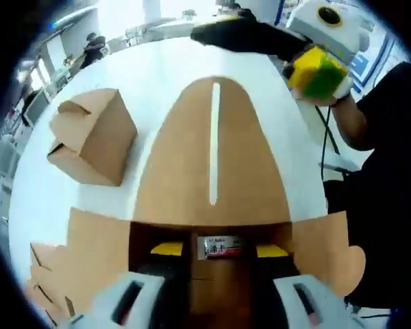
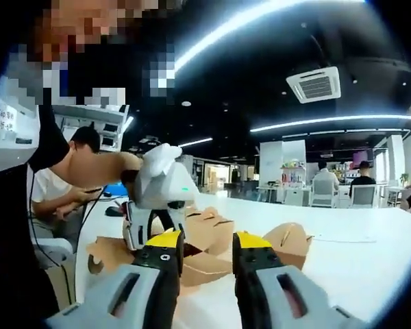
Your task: Pick up one paper box from the group, open the paper box, and remove the item inside
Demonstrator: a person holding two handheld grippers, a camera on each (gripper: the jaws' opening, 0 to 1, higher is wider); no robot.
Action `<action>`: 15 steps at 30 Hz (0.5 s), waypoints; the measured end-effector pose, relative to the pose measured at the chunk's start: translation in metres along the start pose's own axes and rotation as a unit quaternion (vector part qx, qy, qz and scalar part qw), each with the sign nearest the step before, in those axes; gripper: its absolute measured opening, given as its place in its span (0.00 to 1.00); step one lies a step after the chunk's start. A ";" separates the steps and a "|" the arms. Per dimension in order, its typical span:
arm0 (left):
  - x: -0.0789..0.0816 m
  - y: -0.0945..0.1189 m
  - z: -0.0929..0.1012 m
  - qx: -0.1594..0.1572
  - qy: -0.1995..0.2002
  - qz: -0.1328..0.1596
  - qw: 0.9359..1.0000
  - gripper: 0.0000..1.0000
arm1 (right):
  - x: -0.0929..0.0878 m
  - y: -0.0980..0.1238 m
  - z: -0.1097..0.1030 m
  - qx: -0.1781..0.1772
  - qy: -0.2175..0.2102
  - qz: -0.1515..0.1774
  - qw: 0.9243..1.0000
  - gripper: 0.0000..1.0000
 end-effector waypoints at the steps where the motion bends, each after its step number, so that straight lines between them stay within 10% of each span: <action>1: 0.002 0.005 0.000 -0.007 0.002 0.016 1.000 0.37 | 0.000 0.001 0.001 -0.001 0.000 0.000 1.000 0.30; 6: 0.003 0.026 -0.009 -0.001 -0.012 0.041 0.999 0.35 | 0.000 0.003 0.004 -0.005 0.000 -0.001 1.000 0.30; 15: -0.011 0.003 -0.006 -0.014 -0.120 -0.054 0.991 0.37 | -0.003 -0.002 0.005 0.000 -0.003 -0.004 1.000 0.30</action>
Point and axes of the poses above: the point that each gripper's makers call its tool centre point, and the gripper's own axes: y roughly backward along the fingers, z roughly to its right, x roughly out of its top, the point moved 7 cm from there along y, roughly backward along the fingers, and after that the axes turned 3 degrees about -z, right-handed, at the moved point
